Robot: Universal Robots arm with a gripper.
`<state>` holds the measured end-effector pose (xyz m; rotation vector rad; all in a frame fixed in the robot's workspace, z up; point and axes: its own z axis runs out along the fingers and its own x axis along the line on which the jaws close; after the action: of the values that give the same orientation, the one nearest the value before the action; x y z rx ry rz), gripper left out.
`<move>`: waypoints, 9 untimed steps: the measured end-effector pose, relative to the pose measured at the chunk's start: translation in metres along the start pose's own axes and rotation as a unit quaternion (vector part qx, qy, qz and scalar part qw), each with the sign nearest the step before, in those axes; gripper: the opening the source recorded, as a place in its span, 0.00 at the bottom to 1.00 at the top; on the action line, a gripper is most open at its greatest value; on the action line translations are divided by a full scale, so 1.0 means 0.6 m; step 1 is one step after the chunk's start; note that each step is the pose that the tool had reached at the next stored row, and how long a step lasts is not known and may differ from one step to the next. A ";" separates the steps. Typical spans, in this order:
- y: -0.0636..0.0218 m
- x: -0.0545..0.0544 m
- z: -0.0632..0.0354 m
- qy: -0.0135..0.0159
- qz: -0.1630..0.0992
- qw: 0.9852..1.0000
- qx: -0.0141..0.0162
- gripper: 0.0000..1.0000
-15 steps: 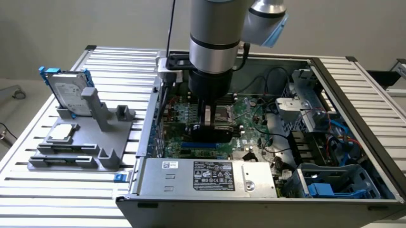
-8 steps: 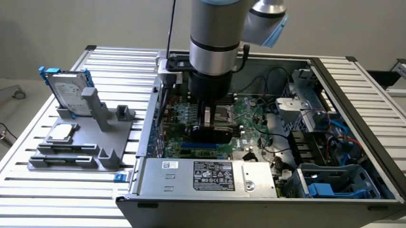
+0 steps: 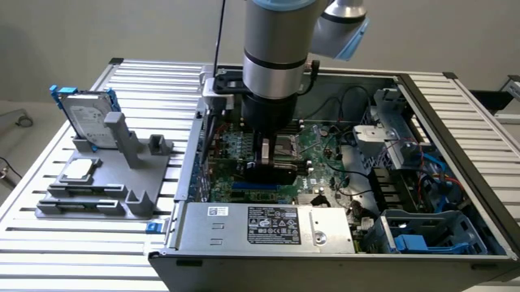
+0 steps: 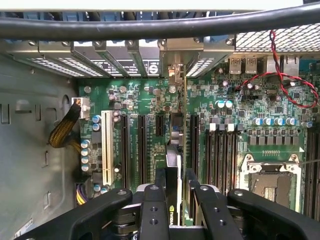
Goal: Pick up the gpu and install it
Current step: 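Insert the gpu into the slot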
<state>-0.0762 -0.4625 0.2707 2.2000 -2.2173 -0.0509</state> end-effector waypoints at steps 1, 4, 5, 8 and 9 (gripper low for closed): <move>0.000 0.000 0.000 0.000 -0.001 1.000 0.000 0.27; -0.001 0.000 0.001 -0.001 -0.004 1.000 0.000 0.27; -0.001 0.000 0.001 -0.001 -0.006 1.000 0.000 0.27; -0.001 0.000 0.003 -0.001 -0.010 1.000 -0.001 0.27; -0.001 0.000 0.004 -0.001 -0.010 1.000 -0.001 0.27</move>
<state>-0.0757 -0.4625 0.2686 2.2240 -2.1953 -0.0553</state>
